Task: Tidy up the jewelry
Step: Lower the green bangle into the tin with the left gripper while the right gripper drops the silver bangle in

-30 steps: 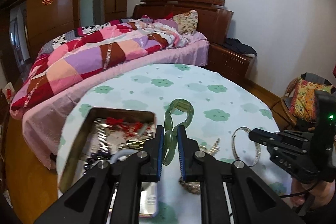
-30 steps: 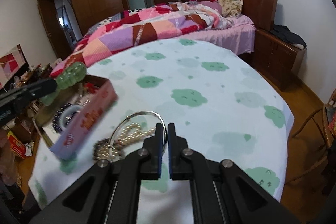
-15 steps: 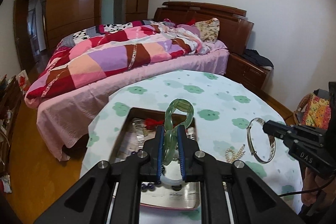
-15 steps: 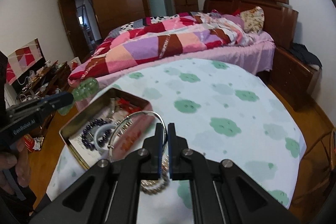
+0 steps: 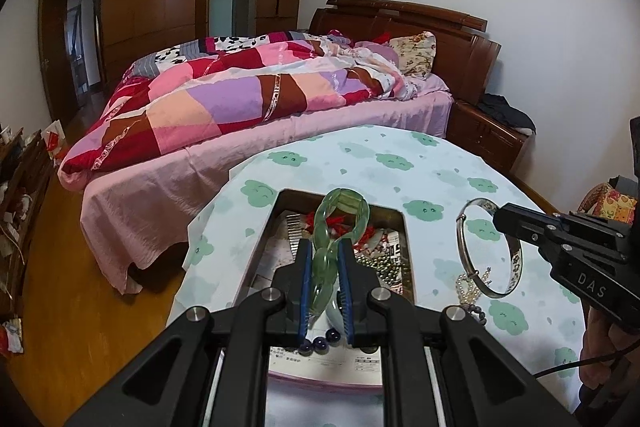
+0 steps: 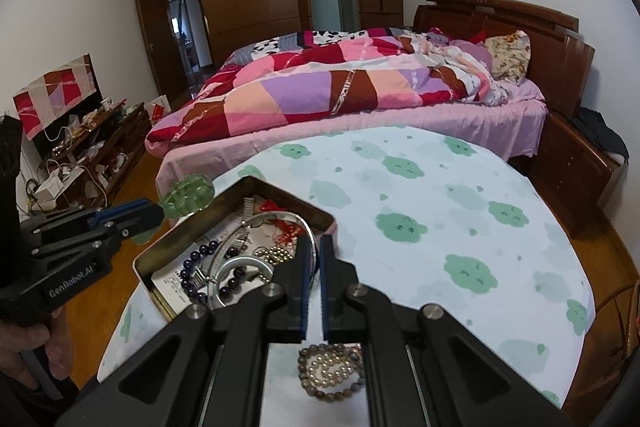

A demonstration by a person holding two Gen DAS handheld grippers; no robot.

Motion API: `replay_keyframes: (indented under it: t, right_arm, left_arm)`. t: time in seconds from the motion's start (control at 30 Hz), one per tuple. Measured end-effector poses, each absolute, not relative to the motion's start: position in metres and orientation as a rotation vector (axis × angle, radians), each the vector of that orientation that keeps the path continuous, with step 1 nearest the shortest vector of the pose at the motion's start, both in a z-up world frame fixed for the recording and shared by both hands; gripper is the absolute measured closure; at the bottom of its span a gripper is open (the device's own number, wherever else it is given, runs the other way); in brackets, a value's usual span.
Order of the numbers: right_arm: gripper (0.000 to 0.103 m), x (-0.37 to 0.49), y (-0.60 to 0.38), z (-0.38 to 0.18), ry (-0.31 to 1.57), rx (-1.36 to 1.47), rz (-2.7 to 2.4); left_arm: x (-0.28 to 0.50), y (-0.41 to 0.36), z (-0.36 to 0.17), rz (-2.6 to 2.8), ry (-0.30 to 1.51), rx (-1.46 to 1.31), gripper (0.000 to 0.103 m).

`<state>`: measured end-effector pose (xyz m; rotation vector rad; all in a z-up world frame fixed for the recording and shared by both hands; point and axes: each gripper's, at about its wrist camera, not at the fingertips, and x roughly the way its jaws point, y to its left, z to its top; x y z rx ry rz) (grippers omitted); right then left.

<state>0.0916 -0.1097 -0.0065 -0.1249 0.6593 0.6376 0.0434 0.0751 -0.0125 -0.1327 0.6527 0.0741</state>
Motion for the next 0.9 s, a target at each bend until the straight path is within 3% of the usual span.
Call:
replay_keyframes:
  t: [0.9]
  right_arm:
    - [0.098,0.099,-0.067,-0.022,0.704,-0.196,0.65]
  left_arm:
    - [0.04,0.096,-0.032,0.102,0.687,-0.158,0.091]
